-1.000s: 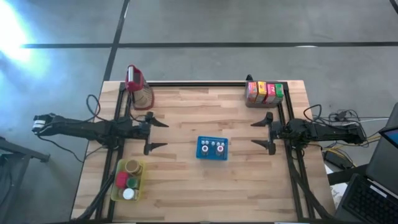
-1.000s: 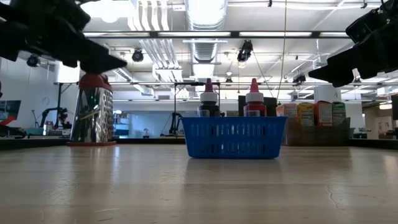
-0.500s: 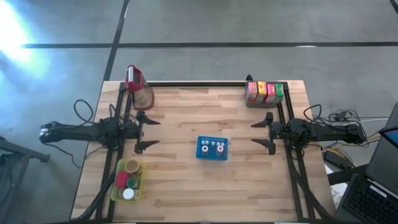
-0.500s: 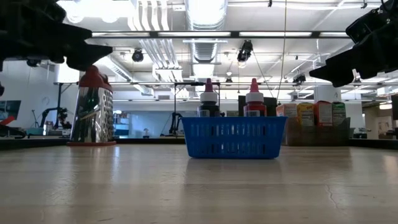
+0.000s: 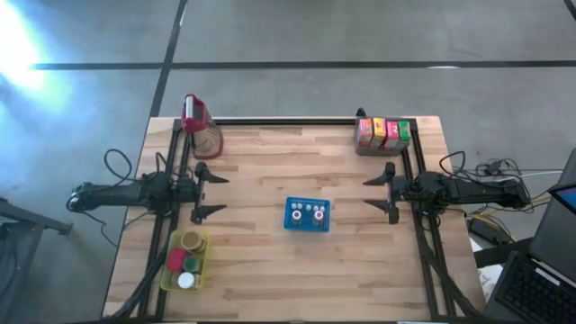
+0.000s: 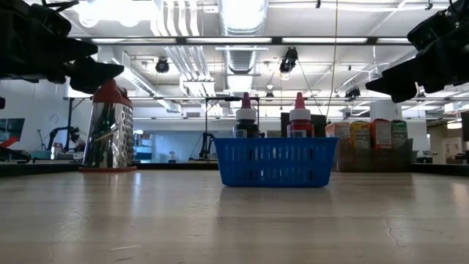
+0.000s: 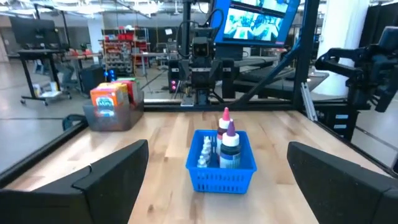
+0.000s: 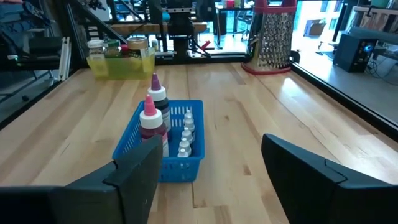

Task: Pick & Place Kitchen Items
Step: Return to Home Position

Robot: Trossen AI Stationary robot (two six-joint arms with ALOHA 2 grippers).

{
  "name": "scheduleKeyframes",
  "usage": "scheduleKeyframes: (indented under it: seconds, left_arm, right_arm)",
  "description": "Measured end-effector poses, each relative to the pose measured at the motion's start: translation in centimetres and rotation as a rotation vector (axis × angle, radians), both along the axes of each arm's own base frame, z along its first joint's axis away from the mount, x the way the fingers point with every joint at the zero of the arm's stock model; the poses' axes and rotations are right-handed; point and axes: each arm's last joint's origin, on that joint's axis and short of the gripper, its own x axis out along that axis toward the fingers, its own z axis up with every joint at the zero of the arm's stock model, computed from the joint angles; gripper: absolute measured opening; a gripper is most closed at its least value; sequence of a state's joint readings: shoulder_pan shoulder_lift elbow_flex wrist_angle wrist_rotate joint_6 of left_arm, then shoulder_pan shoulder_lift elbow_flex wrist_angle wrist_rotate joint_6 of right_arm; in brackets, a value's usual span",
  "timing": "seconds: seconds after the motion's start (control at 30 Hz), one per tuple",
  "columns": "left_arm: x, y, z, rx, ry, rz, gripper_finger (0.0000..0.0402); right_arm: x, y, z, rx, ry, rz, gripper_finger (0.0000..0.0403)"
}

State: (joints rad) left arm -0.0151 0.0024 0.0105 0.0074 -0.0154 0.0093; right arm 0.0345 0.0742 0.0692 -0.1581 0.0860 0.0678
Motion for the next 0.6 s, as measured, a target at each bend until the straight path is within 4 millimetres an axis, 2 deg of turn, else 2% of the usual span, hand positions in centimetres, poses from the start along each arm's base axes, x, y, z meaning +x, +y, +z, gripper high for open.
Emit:
scheduleKeyframes:
  seconds: [0.6]
  left_arm:
    - [0.1, -0.04, -0.28, -0.01, 0.026, -0.007, 0.039]
  right_arm:
    - [0.01, 0.0, -0.02, 0.0, 0.002, 0.0, 0.0221]
